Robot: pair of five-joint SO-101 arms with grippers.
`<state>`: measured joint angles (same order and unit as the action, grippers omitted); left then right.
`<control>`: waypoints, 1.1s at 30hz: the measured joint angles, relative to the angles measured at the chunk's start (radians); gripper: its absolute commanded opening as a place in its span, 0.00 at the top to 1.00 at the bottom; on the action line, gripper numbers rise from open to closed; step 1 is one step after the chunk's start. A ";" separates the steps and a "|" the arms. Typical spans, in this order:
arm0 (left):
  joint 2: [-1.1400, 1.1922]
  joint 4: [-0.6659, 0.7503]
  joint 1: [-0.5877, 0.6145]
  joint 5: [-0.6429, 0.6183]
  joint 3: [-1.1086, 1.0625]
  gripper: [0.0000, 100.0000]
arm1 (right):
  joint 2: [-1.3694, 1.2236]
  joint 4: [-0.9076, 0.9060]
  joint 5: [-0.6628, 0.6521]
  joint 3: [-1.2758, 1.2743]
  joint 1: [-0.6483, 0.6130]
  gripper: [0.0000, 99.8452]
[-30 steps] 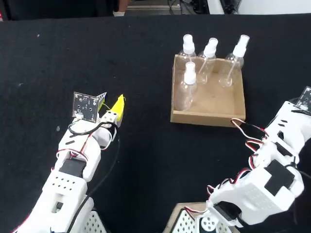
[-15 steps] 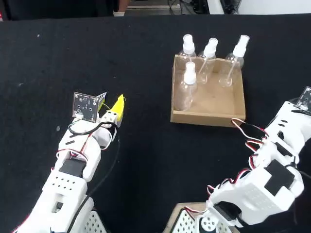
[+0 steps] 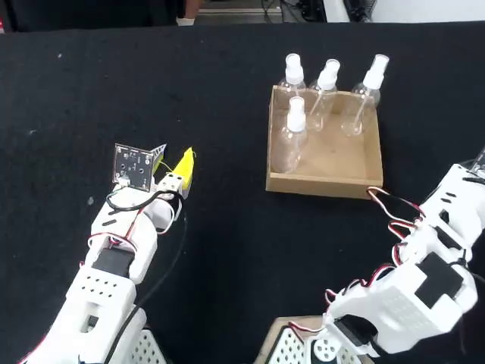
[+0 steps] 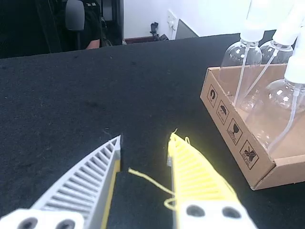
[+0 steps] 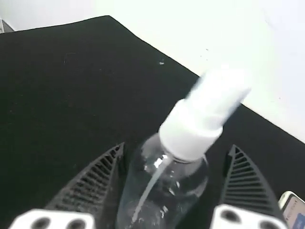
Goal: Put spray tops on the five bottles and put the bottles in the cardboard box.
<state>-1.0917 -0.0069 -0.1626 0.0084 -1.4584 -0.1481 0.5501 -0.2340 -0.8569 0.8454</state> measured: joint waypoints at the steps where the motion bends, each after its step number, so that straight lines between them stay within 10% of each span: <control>1: 0.000 0.000 0.000 0.000 0.000 0.84 | 0.000 0.000 0.000 0.000 0.000 0.72; 33: 0.000 0.000 0.000 0.000 0.000 0.84 | -0.064 0.012 0.000 0.000 0.000 0.72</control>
<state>-1.0917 -0.0069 -0.1626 0.0084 -1.4584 -0.2125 0.5623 -0.2340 -0.8569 0.8454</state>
